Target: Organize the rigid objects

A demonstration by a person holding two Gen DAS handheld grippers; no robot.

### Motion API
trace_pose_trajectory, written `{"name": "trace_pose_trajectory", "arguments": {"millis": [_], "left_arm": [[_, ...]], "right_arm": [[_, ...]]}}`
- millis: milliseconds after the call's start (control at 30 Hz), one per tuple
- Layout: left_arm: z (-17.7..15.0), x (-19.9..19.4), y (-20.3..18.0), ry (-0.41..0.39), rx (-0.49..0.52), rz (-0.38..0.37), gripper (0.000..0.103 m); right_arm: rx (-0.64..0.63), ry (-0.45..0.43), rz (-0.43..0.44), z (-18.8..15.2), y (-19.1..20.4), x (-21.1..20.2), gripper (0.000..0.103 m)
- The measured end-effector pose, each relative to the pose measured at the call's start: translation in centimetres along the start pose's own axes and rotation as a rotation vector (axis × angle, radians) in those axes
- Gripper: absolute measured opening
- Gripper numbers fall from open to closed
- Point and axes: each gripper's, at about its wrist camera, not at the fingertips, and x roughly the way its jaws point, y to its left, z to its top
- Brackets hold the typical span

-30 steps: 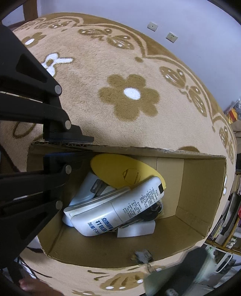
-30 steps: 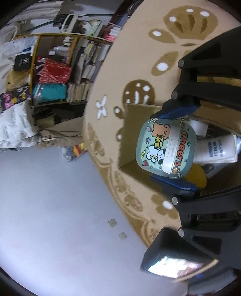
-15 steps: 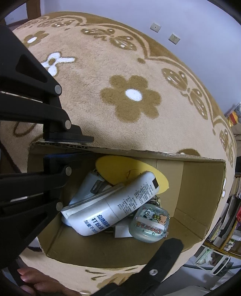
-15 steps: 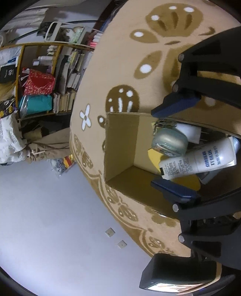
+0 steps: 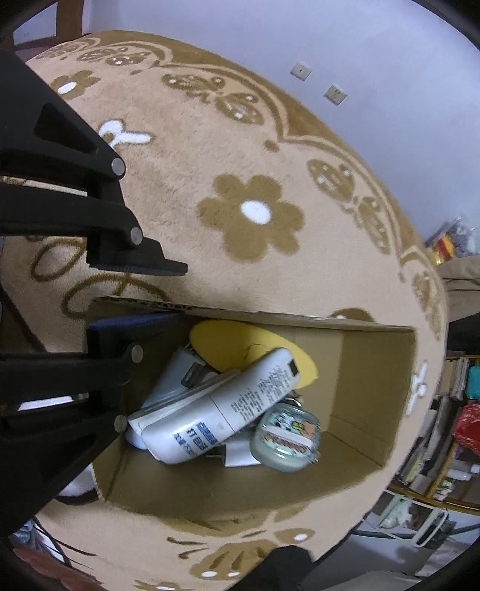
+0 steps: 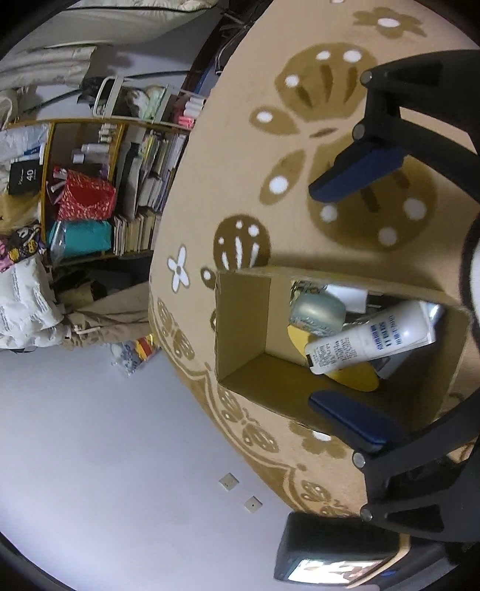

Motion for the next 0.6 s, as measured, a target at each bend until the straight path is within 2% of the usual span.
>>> {"name": "trace_pose_trajectory", "arguments": {"millis": [100,233,300,467,600], "left_arm": [[-0.5,-1.7,-0.1,-0.058,0.015,0.021,0.025],[-1.0,-3.0,-0.6,-0.104,0.025,-0.026,0.053],[-1.4,-3.7,-0.9,-0.13,0.036,-0.021,0.061],[-2.3,-5.8,-0.6,-0.193,0.014,-0.027,0.092],[-3.0,-7.9,0.2,-0.268,-0.037,-0.049,0.096]], "right_arm": [[-0.013,-0.01,-0.017,-0.4,-0.2,-1.4,0.103],[-0.023,-0.027,-0.048,-0.9,-0.5,-3.0,0.103],[-0.015,-0.027,-0.055,-1.0,-0.9,-3.8,0.103],[-0.006,-0.051,-0.087,-1.9,-1.5,-5.7,0.103],[0.016,-0.075,-0.109,-2.6,-2.3,-7.3,0.103]]}}
